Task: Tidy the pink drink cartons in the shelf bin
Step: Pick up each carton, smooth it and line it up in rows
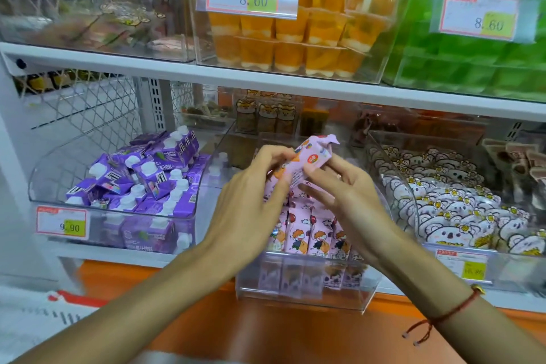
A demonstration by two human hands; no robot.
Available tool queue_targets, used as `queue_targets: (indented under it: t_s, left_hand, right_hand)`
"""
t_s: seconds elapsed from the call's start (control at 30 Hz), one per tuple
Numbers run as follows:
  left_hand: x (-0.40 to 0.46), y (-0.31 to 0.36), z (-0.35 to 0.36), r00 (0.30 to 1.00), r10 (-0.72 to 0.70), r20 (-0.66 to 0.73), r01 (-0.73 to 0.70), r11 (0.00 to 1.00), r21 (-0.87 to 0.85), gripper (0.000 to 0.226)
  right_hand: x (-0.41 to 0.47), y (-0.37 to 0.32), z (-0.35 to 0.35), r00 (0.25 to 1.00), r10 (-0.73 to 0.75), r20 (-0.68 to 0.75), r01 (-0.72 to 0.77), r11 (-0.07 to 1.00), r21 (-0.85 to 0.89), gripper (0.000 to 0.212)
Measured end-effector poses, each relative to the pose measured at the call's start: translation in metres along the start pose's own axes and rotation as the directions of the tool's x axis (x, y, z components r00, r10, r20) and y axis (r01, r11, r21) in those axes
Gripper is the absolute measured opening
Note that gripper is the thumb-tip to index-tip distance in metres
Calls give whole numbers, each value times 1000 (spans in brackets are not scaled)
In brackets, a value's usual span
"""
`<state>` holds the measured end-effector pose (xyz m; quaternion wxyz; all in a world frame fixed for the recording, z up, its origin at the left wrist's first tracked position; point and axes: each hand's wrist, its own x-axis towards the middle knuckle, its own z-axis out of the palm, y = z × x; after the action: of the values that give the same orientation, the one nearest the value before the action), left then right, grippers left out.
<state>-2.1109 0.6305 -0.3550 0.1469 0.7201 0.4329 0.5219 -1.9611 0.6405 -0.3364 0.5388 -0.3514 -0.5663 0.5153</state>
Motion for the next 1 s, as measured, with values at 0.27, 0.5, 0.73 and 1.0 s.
queue_targets:
  t_s: [0.27, 0.5, 0.73, 1.0]
  left_hand:
    - [6, -1, -6, 1000, -10, -9, 10, 1000, -6, 28]
    - [5, 14, -6, 935, -235, 267, 311, 903, -295, 13]
    - [12, 11, -13, 719, -435, 543, 679, 605, -415, 23]
    - [15, 9, -14, 938, -267, 220, 336, 851, -404, 34]
  right_hand:
    - [-1, -3, -5, 995, -83, -48, 75, 987, -142, 21]
    - [-3, -5, -6, 968, -4, -249, -51, 976, -213, 24]
    - [-3, -7, 0, 944, 225, -241, -262, 955, -139, 39]
    - [-6, -10, -1, 995, -82, -48, 70, 975, -211, 34]
